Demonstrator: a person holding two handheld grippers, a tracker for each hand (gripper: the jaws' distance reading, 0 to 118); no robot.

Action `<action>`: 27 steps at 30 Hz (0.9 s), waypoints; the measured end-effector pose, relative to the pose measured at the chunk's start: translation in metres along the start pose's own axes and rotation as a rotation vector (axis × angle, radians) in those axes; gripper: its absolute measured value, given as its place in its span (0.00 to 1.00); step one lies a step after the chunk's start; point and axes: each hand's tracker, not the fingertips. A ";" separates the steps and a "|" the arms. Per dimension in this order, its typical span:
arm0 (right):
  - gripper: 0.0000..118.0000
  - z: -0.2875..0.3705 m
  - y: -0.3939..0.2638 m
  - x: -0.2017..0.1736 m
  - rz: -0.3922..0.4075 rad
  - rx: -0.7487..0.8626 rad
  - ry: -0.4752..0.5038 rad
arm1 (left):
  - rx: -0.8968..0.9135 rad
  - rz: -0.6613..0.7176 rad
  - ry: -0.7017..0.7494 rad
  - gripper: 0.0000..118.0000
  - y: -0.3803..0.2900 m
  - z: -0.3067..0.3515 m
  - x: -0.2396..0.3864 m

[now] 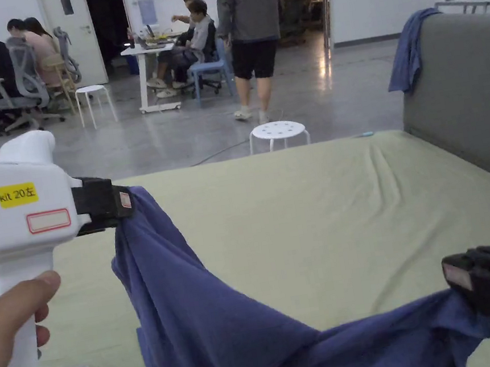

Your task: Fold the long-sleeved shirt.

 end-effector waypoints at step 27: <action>0.00 -0.108 0.348 0.098 0.152 0.101 -0.189 | 0.257 0.163 0.266 0.02 0.250 0.007 -0.130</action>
